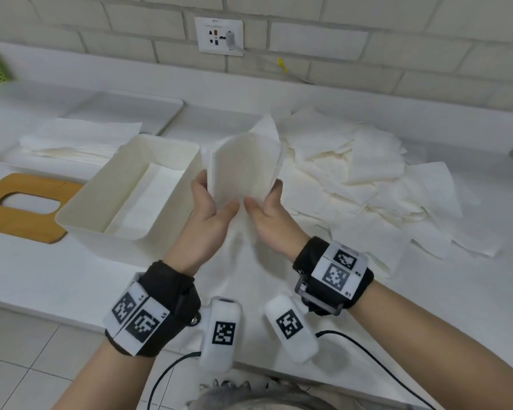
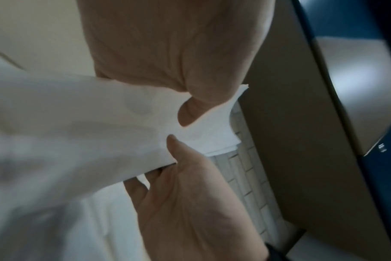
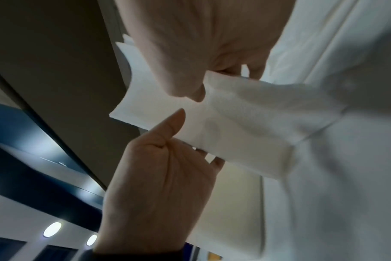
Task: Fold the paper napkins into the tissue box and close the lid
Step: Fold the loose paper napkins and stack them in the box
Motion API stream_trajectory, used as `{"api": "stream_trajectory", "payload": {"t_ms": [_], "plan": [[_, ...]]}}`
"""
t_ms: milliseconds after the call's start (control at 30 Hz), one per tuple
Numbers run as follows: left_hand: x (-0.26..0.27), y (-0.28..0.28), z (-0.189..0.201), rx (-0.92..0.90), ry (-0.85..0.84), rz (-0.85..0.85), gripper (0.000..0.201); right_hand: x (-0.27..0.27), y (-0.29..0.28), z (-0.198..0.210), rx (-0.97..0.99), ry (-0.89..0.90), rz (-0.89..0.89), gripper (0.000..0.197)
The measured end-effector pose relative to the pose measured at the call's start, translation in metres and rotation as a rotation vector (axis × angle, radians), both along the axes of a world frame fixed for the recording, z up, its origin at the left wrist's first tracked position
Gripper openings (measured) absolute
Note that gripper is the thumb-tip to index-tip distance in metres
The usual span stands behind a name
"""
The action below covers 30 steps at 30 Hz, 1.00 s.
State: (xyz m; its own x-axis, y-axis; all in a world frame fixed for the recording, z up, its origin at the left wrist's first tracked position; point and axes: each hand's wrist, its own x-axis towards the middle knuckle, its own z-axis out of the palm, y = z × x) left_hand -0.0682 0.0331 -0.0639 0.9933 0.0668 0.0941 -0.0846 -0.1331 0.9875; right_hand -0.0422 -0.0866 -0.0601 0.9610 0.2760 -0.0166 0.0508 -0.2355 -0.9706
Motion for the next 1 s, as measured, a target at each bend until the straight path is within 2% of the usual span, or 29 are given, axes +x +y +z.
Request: {"api": "stream_trajectory", "payload": {"t_ms": [100, 133, 233, 367, 500, 667, 767, 900, 1000], "plan": [[0.002, -0.004, -0.011, -0.006, 0.022, 0.082, 0.035, 0.0, 0.003, -0.009, -0.095, 0.061, 0.018, 0.045], [0.003, -0.004, -0.01, 0.005, 0.007, 0.102, 0.03, 0.001, 0.004, -0.007, -0.11, 0.058, 0.015, 0.044], [0.007, -0.001, -0.005, -0.007, -0.066, 0.143, 0.021, 0.005, 0.005, 0.003, -0.053, -0.034, -0.008, 0.013], [0.003, 0.0, -0.005, -0.057, -0.08, 0.118, 0.027, 0.001, 0.002, 0.007, -0.002, -0.059, 0.045, 0.02], [0.002, -0.004, -0.014, -0.031, 0.024, 0.136, 0.019, -0.001, 0.003, 0.002, -0.133, -0.008, 0.057, 0.028], [0.006, -0.002, -0.001, -0.045, -0.096, 0.188, 0.013, 0.003, 0.002, 0.015, -0.036, -0.121, 0.009, 0.018], [0.003, -0.003, -0.005, -0.036, -0.074, 0.159, 0.018, 0.001, -0.002, 0.007, -0.021, -0.063, 0.015, 0.021], [-0.001, -0.008, -0.016, -0.016, 0.006, 0.165, 0.013, -0.003, 0.0, -0.001, -0.116, 0.009, 0.054, 0.03], [0.004, -0.008, -0.008, -0.023, -0.08, 0.204, 0.013, -0.001, 0.0, 0.006, -0.054, -0.052, 0.031, 0.017]]}}
